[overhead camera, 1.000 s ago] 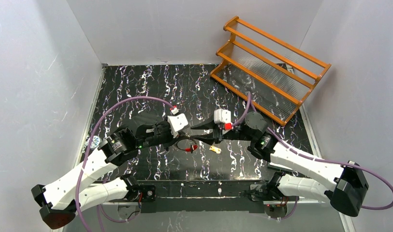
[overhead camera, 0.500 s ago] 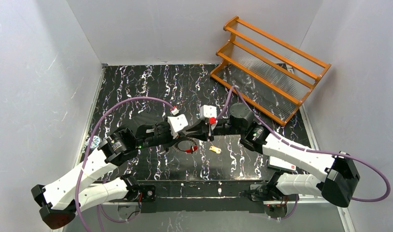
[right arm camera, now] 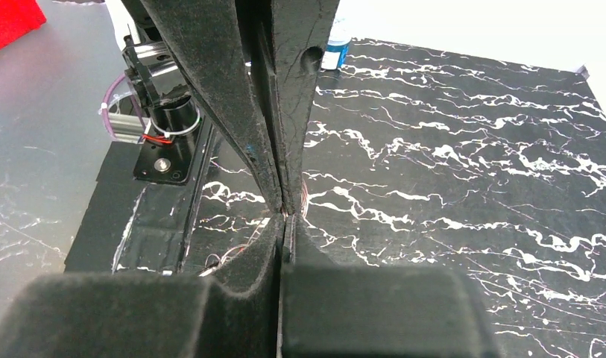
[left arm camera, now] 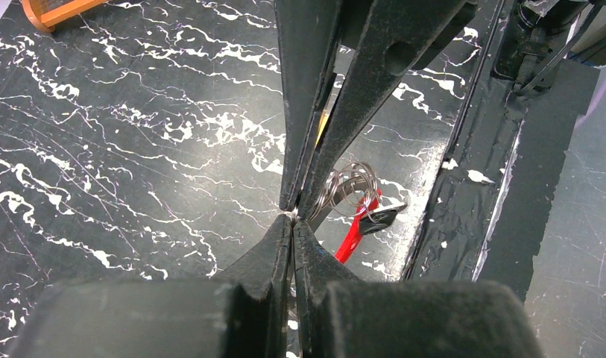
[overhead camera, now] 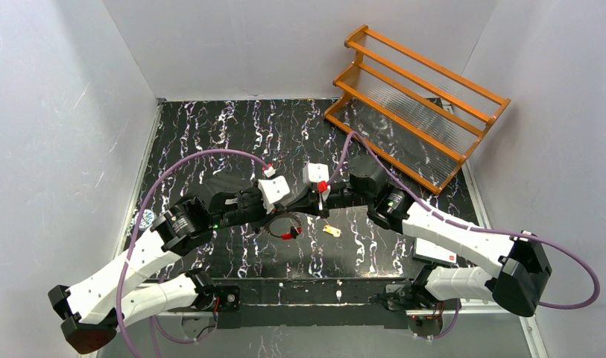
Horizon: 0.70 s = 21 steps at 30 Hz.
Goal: Put the keys on the keyring
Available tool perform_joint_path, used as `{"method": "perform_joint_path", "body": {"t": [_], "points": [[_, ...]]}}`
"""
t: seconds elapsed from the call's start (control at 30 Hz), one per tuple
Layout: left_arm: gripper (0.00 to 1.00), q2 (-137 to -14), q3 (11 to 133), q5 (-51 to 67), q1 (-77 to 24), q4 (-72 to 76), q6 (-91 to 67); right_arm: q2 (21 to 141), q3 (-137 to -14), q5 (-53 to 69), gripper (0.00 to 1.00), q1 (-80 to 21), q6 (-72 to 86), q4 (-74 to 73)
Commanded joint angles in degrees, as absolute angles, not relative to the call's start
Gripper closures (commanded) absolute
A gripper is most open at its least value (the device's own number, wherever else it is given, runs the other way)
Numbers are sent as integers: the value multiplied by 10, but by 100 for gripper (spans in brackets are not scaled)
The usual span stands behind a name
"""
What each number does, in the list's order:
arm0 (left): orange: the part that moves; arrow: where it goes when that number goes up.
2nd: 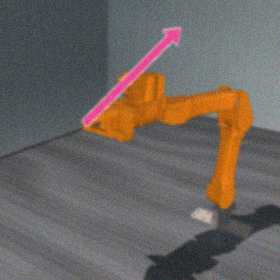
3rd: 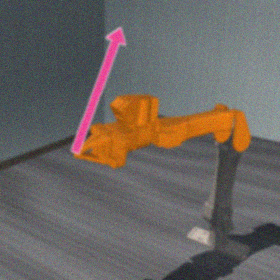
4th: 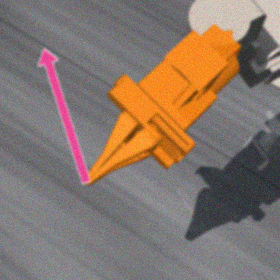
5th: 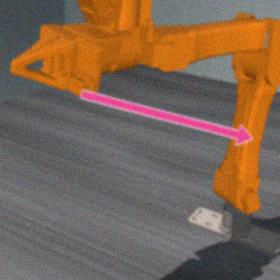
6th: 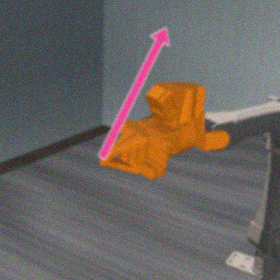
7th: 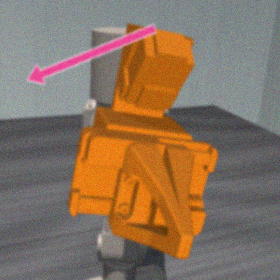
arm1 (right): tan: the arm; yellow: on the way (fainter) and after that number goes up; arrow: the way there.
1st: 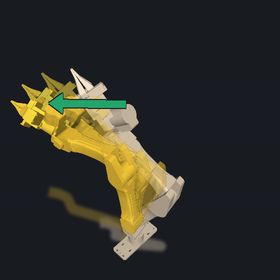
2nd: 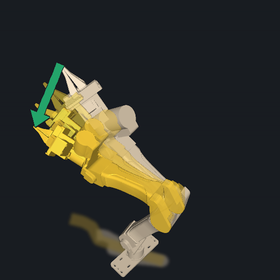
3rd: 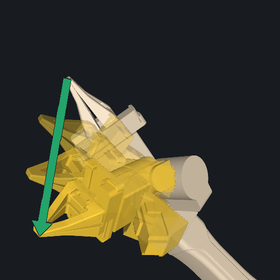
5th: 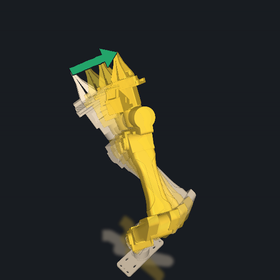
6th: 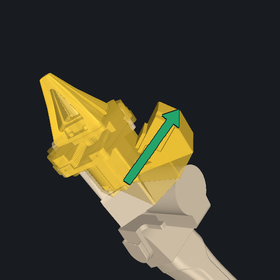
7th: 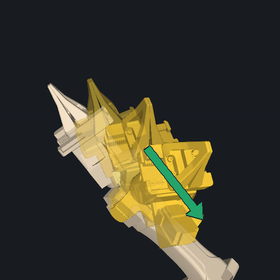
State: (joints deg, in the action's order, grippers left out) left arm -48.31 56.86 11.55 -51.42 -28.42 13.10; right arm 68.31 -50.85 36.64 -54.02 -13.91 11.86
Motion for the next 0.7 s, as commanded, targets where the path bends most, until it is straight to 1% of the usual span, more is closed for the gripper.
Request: {"method": "perform_joint_path", "body": {"t": [0.0,0.1,0.13,0.23,0.33,0.37,0.4,0.43,0.63,0.67], "points": [[100,-478,575,151,-516,-259,136,697,-542,372,97,-539,-153,106],[100,-476,573,157,-516,-258,136,703,-547,379,96,-539,-154,100],[100,-476,573,158,-516,-257,136,705,-549,379,95,-539,-155,97],[100,-475,571,162,-516,-255,135,709,-555,372,86,-538,-157,88],[100,-476,570,166,-516,-254,135,715,-565,375,84,-539,-160,77],[100,-476,570,167,-516,-254,135,718,-568,375,86,-539,-162,72],[100,-476,569,167,-516,-253,135,720,-572,376,94,-539,-164,67],[100,-477,570,168,-516,-253,135,721,-574,377,99,-538,-166,62],[99,-467,565,153,-516,-252,134,710,-565,385,99,-535,-179,65],[91,-461,562,145,-516,-251,132,705,-558,389,99,-532,-179,71]]}}
